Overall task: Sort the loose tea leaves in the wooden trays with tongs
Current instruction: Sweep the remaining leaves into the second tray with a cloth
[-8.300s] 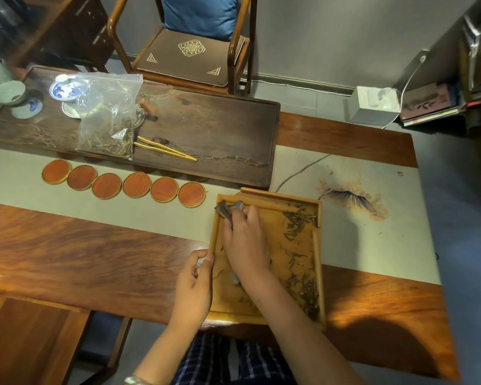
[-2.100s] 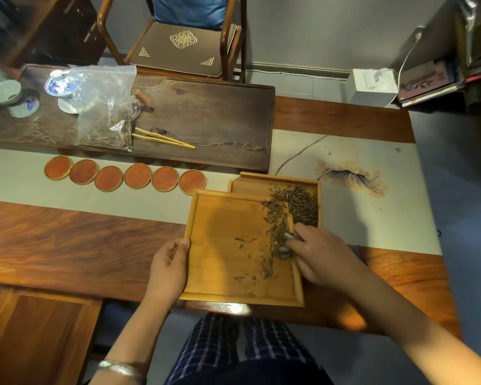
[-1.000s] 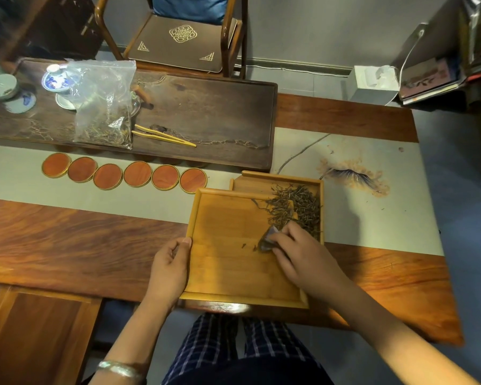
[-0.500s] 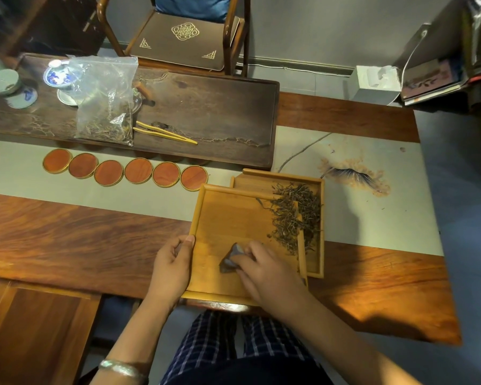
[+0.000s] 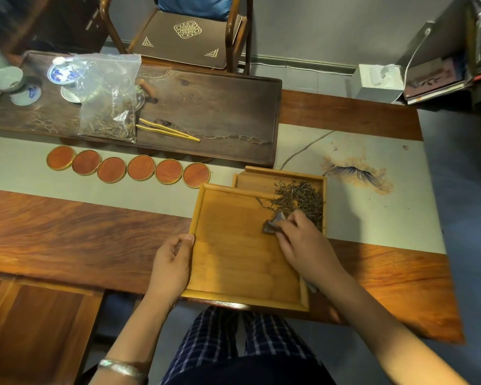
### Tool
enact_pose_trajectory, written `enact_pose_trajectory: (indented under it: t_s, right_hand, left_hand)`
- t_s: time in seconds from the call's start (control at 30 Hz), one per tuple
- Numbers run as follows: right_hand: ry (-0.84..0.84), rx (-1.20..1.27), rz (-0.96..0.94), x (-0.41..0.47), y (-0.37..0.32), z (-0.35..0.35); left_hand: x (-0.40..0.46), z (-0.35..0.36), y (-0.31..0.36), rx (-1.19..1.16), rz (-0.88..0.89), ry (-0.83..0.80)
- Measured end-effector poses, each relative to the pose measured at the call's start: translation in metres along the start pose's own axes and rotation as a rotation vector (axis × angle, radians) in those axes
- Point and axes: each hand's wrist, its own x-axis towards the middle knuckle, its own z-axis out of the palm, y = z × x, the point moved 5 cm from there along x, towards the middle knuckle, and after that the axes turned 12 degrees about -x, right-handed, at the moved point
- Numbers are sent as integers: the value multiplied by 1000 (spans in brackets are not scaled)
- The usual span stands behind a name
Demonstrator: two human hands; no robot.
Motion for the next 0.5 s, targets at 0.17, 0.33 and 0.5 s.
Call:
enact_pose_trajectory:
  t_s: [0.17,0.33,0.5]
  right_hand:
    - [-27,125,-212,-13,-40,-11]
    - [-91,126,-374,-29,-75,4]
    - [-22,95,-168,-14,-43,13]
  left_hand:
    - [5,0,0,0,10,10]
    - [9,1,7,24,45,-3]
    - [4,-2,5,24,25,-5]
